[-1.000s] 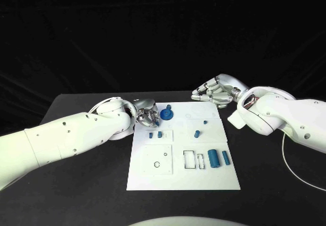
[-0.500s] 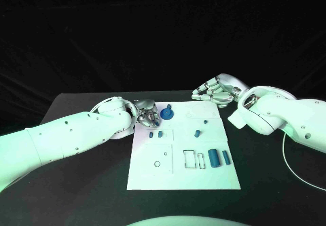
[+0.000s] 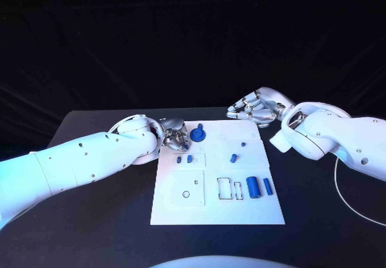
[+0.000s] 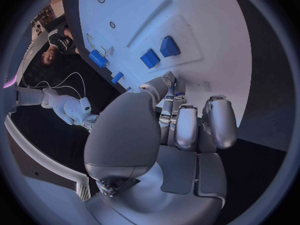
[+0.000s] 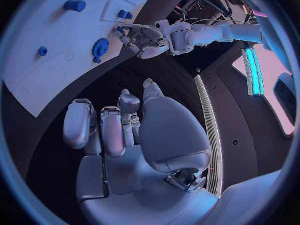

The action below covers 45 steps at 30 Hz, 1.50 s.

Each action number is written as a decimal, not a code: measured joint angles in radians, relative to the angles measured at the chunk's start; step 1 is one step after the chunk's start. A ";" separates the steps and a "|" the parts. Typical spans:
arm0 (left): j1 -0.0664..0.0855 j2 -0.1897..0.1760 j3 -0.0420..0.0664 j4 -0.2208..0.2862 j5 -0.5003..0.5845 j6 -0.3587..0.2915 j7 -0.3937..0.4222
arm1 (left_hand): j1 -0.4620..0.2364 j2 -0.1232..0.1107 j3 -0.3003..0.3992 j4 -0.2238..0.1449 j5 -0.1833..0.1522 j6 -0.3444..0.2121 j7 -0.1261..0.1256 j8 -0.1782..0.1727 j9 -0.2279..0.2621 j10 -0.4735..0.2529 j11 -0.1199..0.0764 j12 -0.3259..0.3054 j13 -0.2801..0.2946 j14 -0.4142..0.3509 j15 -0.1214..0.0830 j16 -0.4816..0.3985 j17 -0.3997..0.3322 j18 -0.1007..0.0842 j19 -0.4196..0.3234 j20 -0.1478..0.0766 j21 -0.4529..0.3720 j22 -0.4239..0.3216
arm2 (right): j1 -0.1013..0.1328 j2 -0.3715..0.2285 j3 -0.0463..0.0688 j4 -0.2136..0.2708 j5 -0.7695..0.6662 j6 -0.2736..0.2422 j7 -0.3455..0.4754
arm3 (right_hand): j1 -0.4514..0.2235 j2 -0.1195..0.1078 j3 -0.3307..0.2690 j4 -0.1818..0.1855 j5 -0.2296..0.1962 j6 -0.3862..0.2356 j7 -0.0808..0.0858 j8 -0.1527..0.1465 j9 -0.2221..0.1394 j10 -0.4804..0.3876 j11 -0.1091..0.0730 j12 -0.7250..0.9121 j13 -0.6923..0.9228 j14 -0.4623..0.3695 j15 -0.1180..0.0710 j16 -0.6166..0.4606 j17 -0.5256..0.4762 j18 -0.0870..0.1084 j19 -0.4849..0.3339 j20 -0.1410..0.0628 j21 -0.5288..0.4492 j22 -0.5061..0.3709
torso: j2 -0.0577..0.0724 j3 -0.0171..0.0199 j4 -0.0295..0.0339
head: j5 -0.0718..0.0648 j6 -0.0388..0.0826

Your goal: Assemble the parts on the task board

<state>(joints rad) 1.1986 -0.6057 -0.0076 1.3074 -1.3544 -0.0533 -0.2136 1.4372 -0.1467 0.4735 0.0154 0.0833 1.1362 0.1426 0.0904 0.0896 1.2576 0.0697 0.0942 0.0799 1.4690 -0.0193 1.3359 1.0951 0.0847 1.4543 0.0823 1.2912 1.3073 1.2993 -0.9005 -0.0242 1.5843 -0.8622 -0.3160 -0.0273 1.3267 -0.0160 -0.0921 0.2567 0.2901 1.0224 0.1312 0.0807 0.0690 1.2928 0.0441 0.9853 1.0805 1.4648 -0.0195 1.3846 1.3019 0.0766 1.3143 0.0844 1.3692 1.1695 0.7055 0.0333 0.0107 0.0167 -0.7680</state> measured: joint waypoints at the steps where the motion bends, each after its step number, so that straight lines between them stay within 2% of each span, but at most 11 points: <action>1: -0.001 0.001 -0.001 -0.002 0.000 0.004 -0.002 | -0.005 -0.005 0.000 0.000 0.000 -0.014 0.004 -0.010 -0.004 -0.007 0.006 -0.007 -0.002 -0.004 0.004 -0.001 -0.003 0.000 0.000 0.000 -0.006 0.000 | 0.000 0.000 0.000 0.000 0.000 0.000 0.000 | 0.000 0.000 0.000 0.000 0.000 0.000 0.000 0.000 0.000 0.000 0.000 0.000 0.000 0.000 0.000 0.000 0.000 0.000 0.000 0.000 0.000 0.000 | 0.000 0.0000 -0.0002 | 0.000 0.000; 19: -0.003 0.002 -0.003 -0.011 0.002 0.022 -0.013 | -0.024 -0.024 0.021 -0.011 0.000 -0.074 0.022 -0.025 -0.024 -0.024 0.016 -0.023 -0.003 -0.004 0.018 -0.005 -0.023 0.000 -0.008 0.015 -0.025 0.001 | 0.000 -0.001 0.000 -0.003 0.000 0.003 0.000 | 0.000 0.000 -0.003 -0.003 0.000 0.004 0.004 0.000 0.000 -0.003 0.002 -0.003 -0.006 0.000 0.000 -0.007 -0.005 0.000 0.000 0.000 -0.006 -0.006 | 0.000 -0.0005 -0.0002 | -0.001 -0.002; 21: -0.003 0.001 -0.003 -0.011 0.002 0.022 -0.013 | -0.026 -0.026 0.026 -0.010 0.000 -0.096 0.025 -0.025 -0.026 -0.029 0.021 -0.028 -0.003 -0.003 0.018 -0.005 -0.026 0.000 -0.009 0.016 -0.027 0.001 | 0.000 -0.001 0.000 -0.005 -0.002 0.004 -0.001 | 0.009 0.009 -0.007 -0.007 0.000 0.003 0.003 -0.001 0.000 -0.041 0.006 -0.065 -0.058 0.000 0.000 -0.023 -0.022 0.001 -0.018 0.002 -0.020 -0.026 | 0.000 -0.0007 -0.0001 | -0.001 -0.002; 23: -0.003 -0.001 -0.003 -0.011 0.003 0.021 -0.013 | -0.030 -0.030 0.029 -0.013 0.000 -0.115 0.027 -0.025 -0.026 -0.031 0.024 -0.028 -0.003 -0.003 0.018 -0.005 -0.028 0.000 -0.010 0.017 -0.029 0.001 | 0.000 -0.001 0.000 -0.008 -0.007 0.006 -0.002 | 0.030 0.020 -0.006 -0.013 0.000 -0.002 0.001 -0.005 0.000 -0.114 0.011 -0.208 -0.173 0.000 0.000 -0.061 -0.067 0.023 -0.052 0.002 -0.051 -0.075 | 0.000 -0.0010 -0.0001 | -0.001 -0.002; 26: -0.003 -0.008 -0.002 -0.008 0.004 0.018 -0.013 | -0.036 -0.036 0.036 -0.014 0.000 -0.155 0.034 -0.025 -0.027 -0.054 0.031 -0.028 -0.004 -0.003 0.025 -0.011 -0.040 0.000 -0.019 0.026 -0.053 0.001 | 0.000 -0.001 0.000 -0.018 -0.035 0.015 -0.007 | 0.102 0.028 0.021 -0.041 -0.009 -0.011 0.005 -0.005 -0.001 -0.202 0.015 -0.370 -0.300 0.000 0.000 -0.134 -0.148 0.027 -0.092 0.002 -0.100 -0.146 | 0.000 -0.0010 -0.0002 | -0.002 -0.001; 27: -0.003 -0.012 -0.002 -0.006 0.005 0.016 -0.012 | -0.038 -0.038 0.037 -0.016 0.000 -0.170 0.038 -0.025 -0.027 -0.065 0.035 -0.028 -0.009 -0.007 0.029 -0.017 -0.049 0.000 -0.024 0.031 -0.066 0.001 | 0.000 -0.001 0.000 -0.021 -0.050 0.020 -0.010 | 0.129 0.029 0.033 -0.052 -0.016 -0.012 0.007 -0.005 -0.001 -0.217 0.022 -0.421 -0.341 0.000 0.000 -0.157 -0.174 0.039 -0.101 0.002 -0.111 -0.161 | 0.000 -0.0010 -0.0004 | -0.002 0.000; 32: -0.004 -0.055 -0.002 0.005 0.040 -0.015 0.000 | -0.033 -0.042 0.057 -0.029 0.000 -0.192 0.046 -0.025 -0.024 -0.107 0.046 -0.028 -0.015 -0.048 0.041 -0.085 -0.167 0.001 -0.075 0.039 -0.184 -0.026 | 0.000 -0.004 0.000 -0.044 -0.181 0.073 -0.039 | 0.214 0.013 0.090 -0.083 -0.045 -0.005 0.013 -0.005 -0.001 -0.265 0.029 -0.631 -0.535 0.003 0.004 -0.205 -0.224 0.039 -0.103 0.004 -0.128 -0.184 | -0.001 -0.0012 -0.0005 | -0.004 0.003; 36: -0.004 -0.095 -0.002 0.021 0.159 -0.072 0.053 | -0.013 -0.026 0.086 -0.041 0.000 -0.149 0.034 -0.002 -0.017 -0.096 0.035 -0.013 -0.010 -0.091 0.034 -0.144 -0.264 0.035 -0.126 0.035 -0.288 -0.087 | 0.000 -0.006 0.000 -0.051 -0.326 0.123 -0.069 | 0.241 -0.013 0.142 -0.094 -0.056 0.036 0.009 -0.005 -0.001 -0.232 0.027 -0.736 -0.675 0.000 0.007 -0.205 -0.228 0.039 -0.096 0.011 -0.128 -0.181 | -0.002 -0.0005 -0.0006 | -0.005 0.007; 39: -0.005 -0.122 -0.003 0.048 0.334 -0.131 0.138 | -0.006 -0.019 0.103 -0.051 0.000 -0.132 0.041 0.001 -0.017 -0.096 0.035 -0.007 -0.010 -0.184 0.039 -0.275 -0.452 0.071 -0.225 0.035 -0.469 -0.192 | -0.002 -0.007 0.000 -0.050 -0.457 0.158 -0.092 | 0.251 -0.022 0.174 -0.099 -0.061 0.054 0.001 -0.005 -0.001 -0.201 0.022 -0.771 -0.739 0.000 0.007 -0.209 -0.228 0.039 -0.085 0.010 -0.128 -0.173 | -0.002 0.0002 -0.0005 | -0.007 0.012; 42: -0.015 -0.147 -0.006 0.086 0.534 -0.177 0.237 | -0.021 -0.004 0.097 -0.044 -0.004 -0.112 0.042 0.010 -0.018 -0.093 0.037 0.008 -0.007 -0.227 0.038 -0.332 -0.533 0.072 -0.267 0.037 -0.545 -0.235 | -0.009 -0.006 0.000 -0.048 -0.570 0.182 -0.111 | 0.250 -0.035 0.200 -0.100 -0.067 0.065 -0.007 -0.005 -0.001 -0.186 0.017 -0.795 -0.787 0.000 0.007 -0.209 -0.228 0.039 -0.084 0.009 -0.128 -0.170 | -0.001 -0.0004 0.0001 | -0.012 0.017; 45: -0.032 -0.170 -0.009 0.124 0.741 -0.208 0.333 | -0.036 0.010 0.080 -0.029 -0.004 -0.096 0.037 0.020 -0.018 -0.074 0.032 0.028 -0.001 -0.227 0.037 -0.338 -0.546 0.072 -0.270 0.038 -0.562 -0.246 | -0.015 -0.002 -0.002 -0.047 -0.668 0.199 -0.126 | 0.241 -0.043 0.208 -0.096 -0.072 0.066 -0.008 -0.005 -0.001 -0.186 0.017 -0.808 -0.814 0.000 0.007 -0.209 -0.228 0.039 -0.080 0.005 -0.128 -0.170 | -0.001 -0.0011 0.0004 | -0.018 0.021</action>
<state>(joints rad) 1.1668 -0.7758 -0.0163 1.4318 -0.6135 -0.2609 0.1197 1.4014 -0.1365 0.5536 -0.0132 0.0793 1.0403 0.1792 0.1102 0.0718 1.1833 0.1013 0.1223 0.0791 1.2418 0.0182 0.9982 0.5490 0.1566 1.1840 0.1201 0.7293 1.0617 1.2842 -0.9022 -0.0257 1.5373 -1.5302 -0.1166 -0.1536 1.5681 -0.0592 0.1155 0.1604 0.2184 1.0883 0.1230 0.0756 0.0682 1.1063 0.0608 0.1770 0.2667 1.4650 -0.0126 1.1755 1.0736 0.1157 1.2342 0.0896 1.2414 0.9996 0.7045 0.0322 0.0111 -0.0013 -0.7469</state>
